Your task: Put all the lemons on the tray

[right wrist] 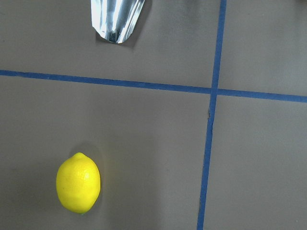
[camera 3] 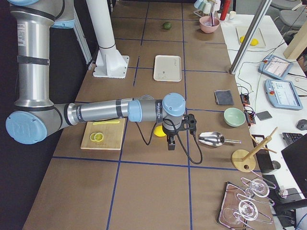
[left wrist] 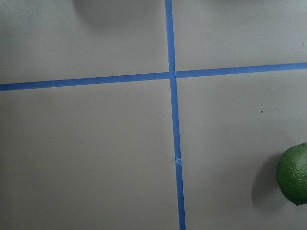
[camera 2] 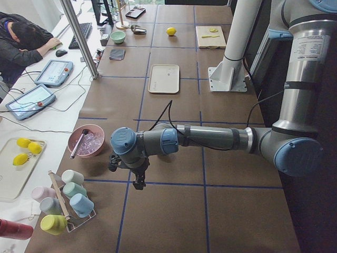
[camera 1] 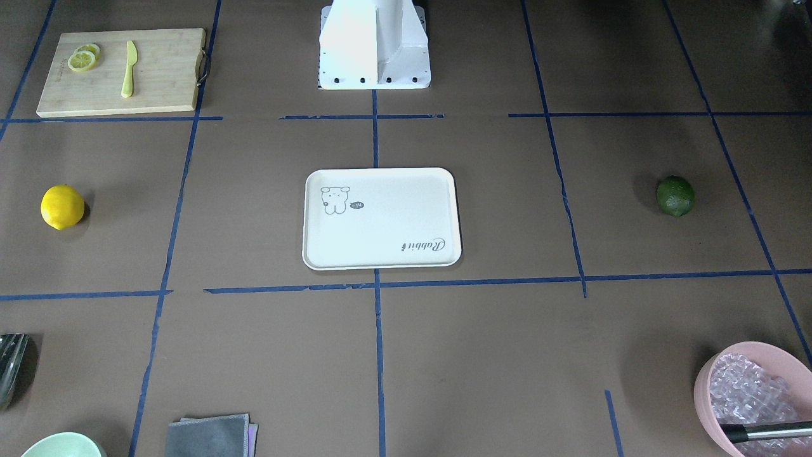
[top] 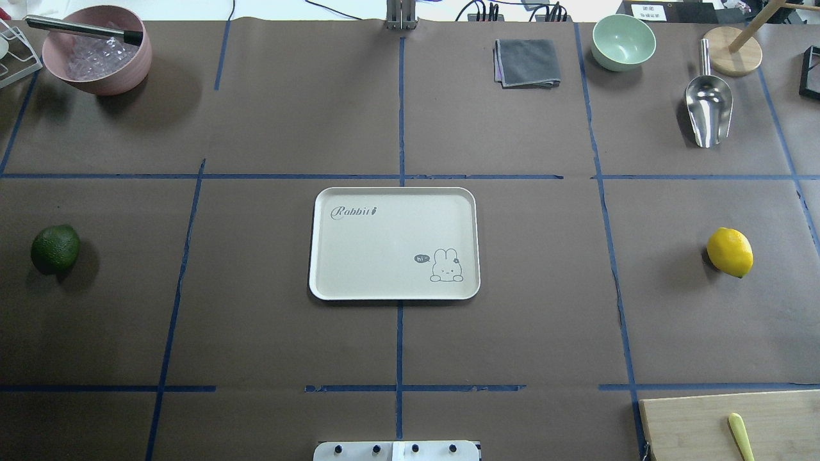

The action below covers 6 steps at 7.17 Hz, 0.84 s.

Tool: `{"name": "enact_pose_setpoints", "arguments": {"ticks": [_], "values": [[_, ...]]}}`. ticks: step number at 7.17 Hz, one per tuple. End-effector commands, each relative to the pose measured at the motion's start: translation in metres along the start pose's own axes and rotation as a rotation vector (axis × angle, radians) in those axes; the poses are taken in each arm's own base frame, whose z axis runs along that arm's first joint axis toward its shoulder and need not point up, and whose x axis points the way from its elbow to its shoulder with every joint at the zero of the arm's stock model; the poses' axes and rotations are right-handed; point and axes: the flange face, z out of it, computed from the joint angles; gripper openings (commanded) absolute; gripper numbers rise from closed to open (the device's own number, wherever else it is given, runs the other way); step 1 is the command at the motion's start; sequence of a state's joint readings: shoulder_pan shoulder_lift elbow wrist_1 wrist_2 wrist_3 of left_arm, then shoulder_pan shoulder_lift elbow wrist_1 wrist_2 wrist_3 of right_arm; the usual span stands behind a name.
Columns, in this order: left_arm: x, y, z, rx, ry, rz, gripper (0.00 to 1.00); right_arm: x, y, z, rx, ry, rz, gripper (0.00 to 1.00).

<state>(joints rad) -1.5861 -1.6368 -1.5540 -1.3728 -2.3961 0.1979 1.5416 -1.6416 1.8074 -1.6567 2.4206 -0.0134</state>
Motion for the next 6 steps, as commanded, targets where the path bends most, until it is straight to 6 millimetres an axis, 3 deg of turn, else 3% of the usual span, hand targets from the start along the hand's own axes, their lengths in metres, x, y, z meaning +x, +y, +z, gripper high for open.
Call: {"name": "enact_pose_setpoints", "arguments": {"ticks": [1, 3, 4, 5, 6], "values": [[0.000, 0.000, 0.000, 0.000, 0.000, 0.000, 1.00, 0.000, 0.000, 0.000, 0.000, 0.000, 0.003, 1.00], [0.000, 0.000, 0.000, 0.000, 0.000, 0.000, 1.00, -0.002, -0.002, -0.002, 0.004, -0.001, -0.002, 1.00], [0.000, 0.000, 0.000, 0.001, 0.000, 0.001, 1.00, -0.013, -0.008, -0.010, 0.023, -0.005, 0.005, 1.00], [0.002, 0.000, -0.002, 0.004, 0.001, 0.006, 1.00, -0.041, -0.029, -0.022, 0.063, -0.011, -0.012, 1.00], [0.002, 0.001, -0.002, 0.005, 0.000, 0.007, 1.00, -0.075, -0.044, 0.008, 0.007, -0.016, -0.050, 1.00]]}}
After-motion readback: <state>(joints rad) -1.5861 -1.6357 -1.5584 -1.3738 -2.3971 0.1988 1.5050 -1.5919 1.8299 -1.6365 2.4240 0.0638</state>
